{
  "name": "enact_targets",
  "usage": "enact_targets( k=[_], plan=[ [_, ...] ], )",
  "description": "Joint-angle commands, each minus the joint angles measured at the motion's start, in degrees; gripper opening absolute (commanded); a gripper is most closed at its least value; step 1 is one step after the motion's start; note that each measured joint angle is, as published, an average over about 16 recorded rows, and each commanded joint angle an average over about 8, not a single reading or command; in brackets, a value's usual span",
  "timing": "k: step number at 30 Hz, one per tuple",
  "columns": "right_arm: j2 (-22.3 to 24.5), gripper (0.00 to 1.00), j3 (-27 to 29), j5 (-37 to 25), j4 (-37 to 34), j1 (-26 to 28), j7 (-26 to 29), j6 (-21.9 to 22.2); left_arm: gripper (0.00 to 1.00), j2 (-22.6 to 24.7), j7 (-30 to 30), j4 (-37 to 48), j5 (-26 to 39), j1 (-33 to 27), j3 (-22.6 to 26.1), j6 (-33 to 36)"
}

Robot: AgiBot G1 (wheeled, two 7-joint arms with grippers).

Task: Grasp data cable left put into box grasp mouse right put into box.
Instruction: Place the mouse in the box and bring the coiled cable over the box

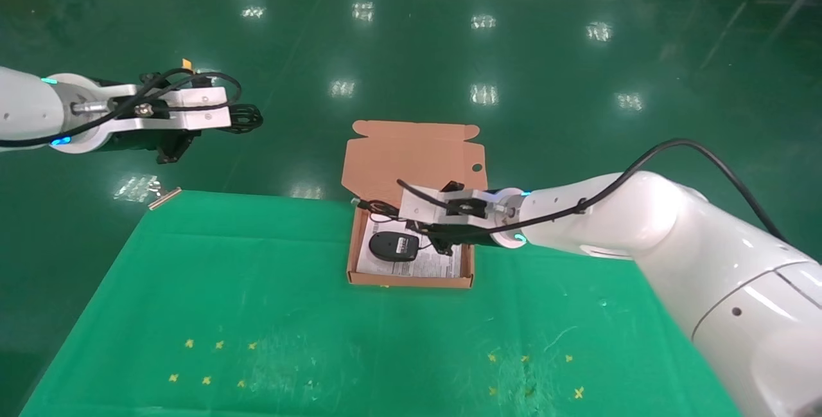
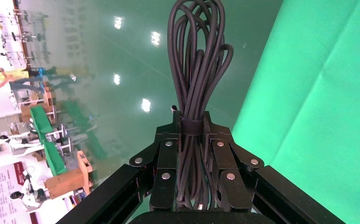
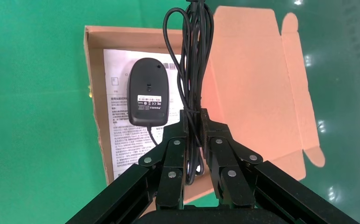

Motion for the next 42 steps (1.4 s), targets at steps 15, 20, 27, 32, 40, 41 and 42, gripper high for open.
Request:
enact_targets(
  k=[15, 20, 27, 32, 40, 41, 42],
  plan=[
    [0.23, 1.0, -9.32, 3.39, 2.96, 0.3, 0.02, 3.74, 0.0, -0.01, -0.02, -0.04, 0.06, 0.02, -0.01, 0.07],
    [1.52, 1.0, -9.32, 3.82, 4.55, 0.07, 0.42, 3.71, 0.0, 0.52, 0.21, 0.13, -0.34, 0.45, 0.11, -0.39],
    [4.59, 1.0, -8.84, 4.9, 7.87, 0.15, 1.8, 3.49, 0.0, 3.83, 2.97, 3.49, -2.84, 2.57, 0.68, -4.56],
    [10.07, 1.0, -7.22, 6.13, 11.33, 1.01, 2.75, 3.9, 0.0, 8.18, 8.08, 9.36, -6.6, 5.19, 1.17, -11.09],
    [21.5, 1.0, -5.46, 6.47, 18.63, 2.1, 5.9, 3.52, 0.0, 19.28, 21.22, 25.26, -14.19, 9.2, 2.05, -25.24],
    [22.88, 1.0, -5.37, 6.38, 19.76, 2.15, 6.52, 3.35, 0.0, 20.6, 23.12, 27.17, -15.36, 9.56, 2.22, -26.77],
    [24.22, 1.0, -5.29, 6.28, 20.97, 2.2, 7.2, 3.17, 0.0, 21.72, 25.03, 28.77, -16.62, 9.92, 2.48, -28.16]
  ],
)
